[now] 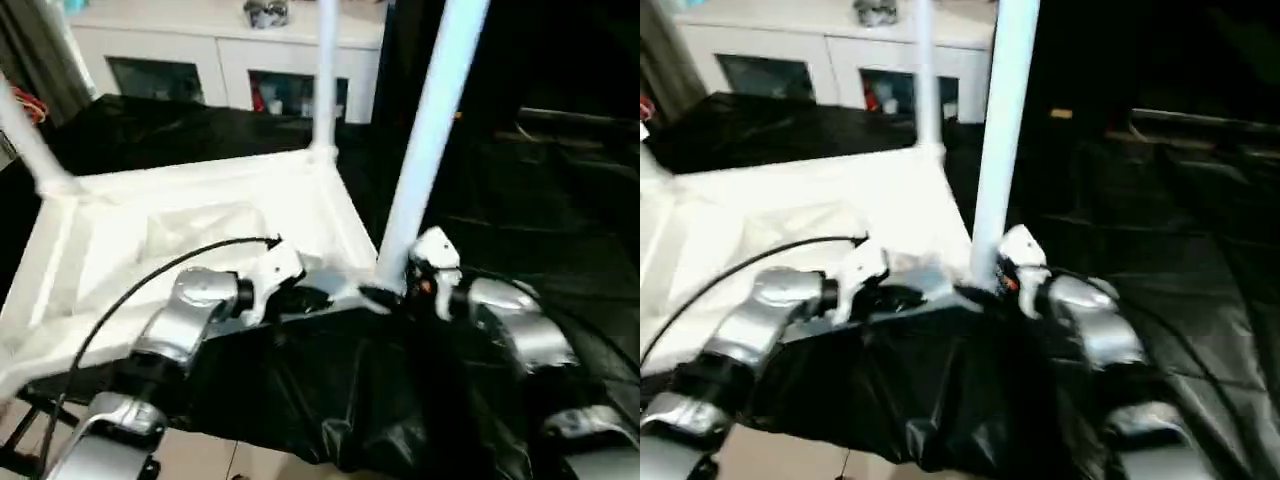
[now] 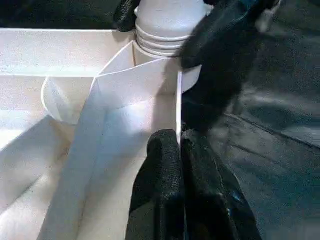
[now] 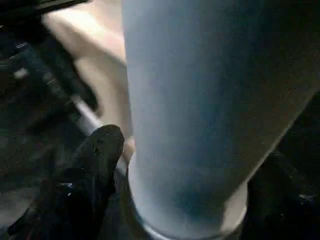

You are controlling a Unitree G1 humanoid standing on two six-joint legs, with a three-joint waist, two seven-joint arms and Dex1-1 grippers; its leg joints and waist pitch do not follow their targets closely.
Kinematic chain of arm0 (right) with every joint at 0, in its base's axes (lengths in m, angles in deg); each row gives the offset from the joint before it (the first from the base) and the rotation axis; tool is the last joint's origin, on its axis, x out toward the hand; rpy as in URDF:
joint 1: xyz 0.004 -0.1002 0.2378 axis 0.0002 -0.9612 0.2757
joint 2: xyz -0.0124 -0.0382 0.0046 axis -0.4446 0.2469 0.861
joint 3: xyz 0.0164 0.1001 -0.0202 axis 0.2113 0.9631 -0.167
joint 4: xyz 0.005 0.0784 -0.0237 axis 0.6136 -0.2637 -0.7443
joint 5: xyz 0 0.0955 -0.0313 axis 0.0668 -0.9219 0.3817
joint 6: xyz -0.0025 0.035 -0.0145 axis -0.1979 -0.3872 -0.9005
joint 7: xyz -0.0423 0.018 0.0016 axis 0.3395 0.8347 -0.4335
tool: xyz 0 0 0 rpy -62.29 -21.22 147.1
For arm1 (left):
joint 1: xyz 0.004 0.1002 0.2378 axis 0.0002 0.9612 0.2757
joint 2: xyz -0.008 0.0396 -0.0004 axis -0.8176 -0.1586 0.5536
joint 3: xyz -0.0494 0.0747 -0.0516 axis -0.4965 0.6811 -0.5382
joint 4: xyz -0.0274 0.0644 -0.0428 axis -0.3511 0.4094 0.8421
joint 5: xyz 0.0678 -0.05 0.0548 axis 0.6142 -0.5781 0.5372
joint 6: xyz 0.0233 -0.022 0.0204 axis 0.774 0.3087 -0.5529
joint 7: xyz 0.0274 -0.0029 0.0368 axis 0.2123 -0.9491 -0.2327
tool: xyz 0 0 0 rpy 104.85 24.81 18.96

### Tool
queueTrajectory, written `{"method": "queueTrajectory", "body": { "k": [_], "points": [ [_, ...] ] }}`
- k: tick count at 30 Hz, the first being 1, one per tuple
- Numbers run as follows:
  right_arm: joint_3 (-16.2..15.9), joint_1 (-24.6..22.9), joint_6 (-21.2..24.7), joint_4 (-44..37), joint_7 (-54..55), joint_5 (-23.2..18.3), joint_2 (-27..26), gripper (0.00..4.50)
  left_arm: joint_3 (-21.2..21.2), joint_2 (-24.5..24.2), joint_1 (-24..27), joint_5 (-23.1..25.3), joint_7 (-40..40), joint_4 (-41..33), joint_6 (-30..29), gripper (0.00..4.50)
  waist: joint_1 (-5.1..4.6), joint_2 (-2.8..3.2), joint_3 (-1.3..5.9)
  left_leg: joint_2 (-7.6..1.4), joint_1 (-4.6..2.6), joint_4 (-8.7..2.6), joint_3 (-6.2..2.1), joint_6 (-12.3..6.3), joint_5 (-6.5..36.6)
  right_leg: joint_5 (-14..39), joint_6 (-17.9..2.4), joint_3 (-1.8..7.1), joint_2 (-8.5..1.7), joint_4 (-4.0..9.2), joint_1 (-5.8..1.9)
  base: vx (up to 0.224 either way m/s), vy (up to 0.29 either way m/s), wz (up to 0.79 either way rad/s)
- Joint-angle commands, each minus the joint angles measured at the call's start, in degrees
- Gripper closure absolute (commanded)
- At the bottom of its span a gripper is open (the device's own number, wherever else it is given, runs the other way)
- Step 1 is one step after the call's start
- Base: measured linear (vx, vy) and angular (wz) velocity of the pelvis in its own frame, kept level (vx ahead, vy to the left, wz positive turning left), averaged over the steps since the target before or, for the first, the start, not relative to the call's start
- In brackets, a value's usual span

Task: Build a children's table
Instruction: Rotate leg to tighten

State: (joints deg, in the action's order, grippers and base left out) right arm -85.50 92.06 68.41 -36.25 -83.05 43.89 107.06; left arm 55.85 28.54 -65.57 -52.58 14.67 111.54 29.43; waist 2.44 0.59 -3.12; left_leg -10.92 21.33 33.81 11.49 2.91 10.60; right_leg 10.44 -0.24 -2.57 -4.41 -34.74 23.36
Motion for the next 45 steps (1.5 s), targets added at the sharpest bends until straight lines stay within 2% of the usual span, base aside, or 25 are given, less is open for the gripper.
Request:
{"method": "queueTrajectory", "body": {
  "k": [1,4,6,8,9,13,20,22,24,25,26,27,28,29,30,32,35,36,38,41,45],
  "points": [
    [-3.45,-1.28,0.68,-2.58,-6.12,-1.35,-0.11,0.93,-0.07,0.52,-0.67,-2.39,-1.04,-2.64,1.20,4.50,0.25,-0.24,3.60,-2.64,-0.75,-3.77,-0.85,-4.14,12.99,10.31,-15.47,2.15,-3.41,4.12,-2.78,0.000,0.000,0.00],
    [-4.00,-1.66,1.05,-3.61,-8.88,-1.57,1.29,0.93,-0.01,-0.66,-0.56,-2.88,-2.90,-3.12,0.63,4.50,0.36,-0.34,3.50,-2.57,-0.86,-3.90,-0.93,-3.17,14.05,13.58,-14.72,2.16,-3.46,4.35,-2.64,0.000,0.000,0.00],
    [-4.62,-1.90,1.62,-4.55,-10.97,-1.76,2.36,1.26,0.04,-1.79,-0.54,-3.37,-4.61,-3.67,0.15,4.50,0.38,-0.29,3.50,-2.63,-0.89,-3.97,-0.98,-2.89,14.17,14.18,-14.38,2.16,-3.43,4.38,-2.60,0.000,0.000,0.00],
    [-4.86,-1.97,1.78,-4.87,-11.55,-1.84,2.68,1.26,0.06,-2.09,-0.55,-3.55,-5.01,-3.84,0.05,4.50,0.37,-0.30,3.56,-2.62,-0.87,-3.91,-0.95,-2.93,13.49,12.98,-14.55,2.21,-3.39,4.22,-2.54,0.000,0.000,0.00],
    [-5.05,-2.16,2.09,-5.54,-11.92,-1.96,2.90,1.44,0.00,-2.36,-0.59,-3.69,-5.47,-3.91,-0.22,4.50,0.41,-0.24,3.58,-2.62,-0.89,-3.92,-0.96,-2.91,13.23,12.55,-14.74,2.20,-3.42,4.18,-2.55,0.000,0.000,0.00],
    [-5.42,-2.65,3.22,-7.16,-12.34,-2.27,2.83,1.68,-0.32,-2.55,-0.74,-3.77,-5.63,-3.78,-0.35,4.50,0.66,-0.34,3.68,-2.57,-0.83,-3.77,-0.90,-3.20,11.89,10.65,-14.96,2.22,-3.41,4.00,-2.68,0.000,0.000,0.00],
    [-4.82,-3.87,4.32,-7.44,-10.12,-2.63,1.42,1.80,-0.51,-1.23,-0.45,-3.80,-3.19,-3.81,-0.44,4.50,0.73,-0.46,3.64,-2.53,-0.84,-3.77,-0.93,-2.99,12.06,12.16,-14.53,2.19,-3.45,4.13,-2.65,0.000,0.000,0.00],
    [-3.06,-4.24,5.92,-6.51,-4.71,-2.99,-1.61,1.81,-0.86,1.04,-1.33,-2.06,2.69,-2.14,-0.52,4.50,0.63,-0.46,3.57,-2.57,-0.91,-3.84,-0.96,-2.67,12.30,12.42,-14.38,2.27,-3.46,4.19,-2.49,0.000,0.000,0.00],
    [-2.91,-4.27,5.93,-6.39,-4.15,-2.97,-1.90,1.81,-0.90,1.28,-1.43,-1.85,3.33,-1.95,-0.51,4.50,0.49,-0.52,3.56,-2.39,-0.93,-3.87,-1.08,-2.07,13.08,14.09,-13.92,2.21,-3.52,4.38,-2.57,0.000,0.000,0.00],
    [-1.72,-3.45,5.54,-3.54,3.74,-0.96,-4.81,1.81,-0.95,3.36,-2.29,-0.80,7.10,-0.50,-0.46,4.50,0.40,-0.54,3.51,-2.40,-0.98,-3.90,-1.04,-1.87,13.40,15.23,-13.42,2.28,-3.51,4.54,-2.42,0.000,0.000,0.00],
    [-1.50,-3.24,5.40,-2.88,5.42,-0.48,-5.39,1.81,-0.95,3.80,-2.49,-0.53,7.98,-0.16,-0.43,4.50,0.19,-0.42,3.32,-2.41,-1.01,-4.00,-1.05,-1.51,14.07,16.28,-13.27,2.34,-3.51,4.70,-2.16,0.000,0.000,0.00],
    [-0.44,-1.71,4.96,0.88,13.92,1.72,-8.18,1.81,-0.72,5.86,-3.55,0.50,11.25,1.34,-0.65,4.50,-0.11,-0.54,3.22,-2.18,-1.06,-4.14,-1.29,-0.49,15.49,19.73,-12.33,2.16,-3.61,5.00,-2.30,0.000,0.000,0.00],
    [0.02,-0.89,4.90,2.64,17.54,2.49,-9.46,1.81,-0.52,6.85,-4.07,0.97,12.60,2.02,-0.85,4.50,-0.65,-0.21,3.18,-2.04,-1.35,-4.14,-1.41,0.43,17.28,23.05,-11.46,2.16,-3.64,5.30,-1.97,0.000,0.000,0.00],
    [0.11,-0.28,4.42,3.85,20.40,3.29,-10.57,1.81,-0.41,7.82,-4.62,1.49,14.28,2.83,-0.73,4.50,-0.87,-0.41,3.19,-2.03,-1.33,-4.13,-1.47,0.76,17.65,24.09,-10.99,2.11,-3.61,5.45,-2.02,0.000,0.000,0.00],
    [0.13,-0.12,4.29,4.18,21.17,3.50,-10.87,1.81,-0.37,8.08,-4.76,1.63,14.73,3.05,-0.70,4.50,-1.05,-0.24,3.17,-2.07,-1.46,-4.12,-1.51,0.92,18.32,24.77,-10.64,2.18,-3.63,5.65,-1.83,0.000,0.000,0.00],
    [-0.23,1.43,3.05,6.31,27.46,5.22,-14.28,1.81,0.53,10.57,-6.10,2.84,17.72,5.11,-0.54,4.50,-1.10,-0.26,3.17,-2.00,-1.45,-4.12,-1.48,0.67,18.80,25.04,-10.02,2.22,-3.55,5.83,-1.73,0.000,0.000,0.00],
    [-0.71,2.28,2.10,6.35,29.89,6.15,-17.23,1.81,1.36,12.44,-7.03,3.40,19.52,6.36,-0.24,4.50,-1.06,-0.31,3.31,-1.96,-1.35,-4.19,-1.47,0.42,18.14,23.47,-9.97,2.24,-3.45,5.71,-1.78,0.000,0.000,0.00],
    [-0.54,2.37,1.97,6.36,29.58,5.87,-17.43,1.47,1.43,12.49,-7.07,3.46,19.40,6.38,-0.12,4.50,-0.99,-0.26,3.33,-2.05,-1.30,-4.22,-1.47,0.12,18.10,22.48,-10.22,2.26,-3.49,5.63,-1.91,0.000,0.000,0.00],
    [0.98,3.25,1.55,7.45,27.98,3.86,-18.48,1.13,1.28,12.83,-7.33,3.84,19.27,6.86,0.68,4.50,-0.93,-0.29,3.44,-2.11,-1.15,-4.19,-1.37,-0.53,17.47,20.03,-10.97,2.35,-3.50,5.38,-1.98,0.000,0.000,0.00],
    [1.97,3.73,1.63,7.71,26.21,2.34,-16.54,0.90,0.63,11.33,-6.57,3.18,17.52,5.96,0.99,4.50,-0.88,-0.24,3.48,-2.12,-1.07,-4.18,-1.32,-0.93,16.74,18.07,-11.76,2.33,-3.48,5.18,-2.16,0.000,0.000,0.00],
    [2.41,3.80,1.08,7.47,23.88,2.36,-14.03,0.55,0.16,9.54,-5.77,2.67,15.46,5.40,1.32,4.50,-0.80,-0.30,3.49,-2.10,-0.93,-4.11,-1.28,-1.50,15.88,17.26,-12.05,2.31,-3.54,5.09,-2.35,0.000,0.000,0.00]
  ]
}}
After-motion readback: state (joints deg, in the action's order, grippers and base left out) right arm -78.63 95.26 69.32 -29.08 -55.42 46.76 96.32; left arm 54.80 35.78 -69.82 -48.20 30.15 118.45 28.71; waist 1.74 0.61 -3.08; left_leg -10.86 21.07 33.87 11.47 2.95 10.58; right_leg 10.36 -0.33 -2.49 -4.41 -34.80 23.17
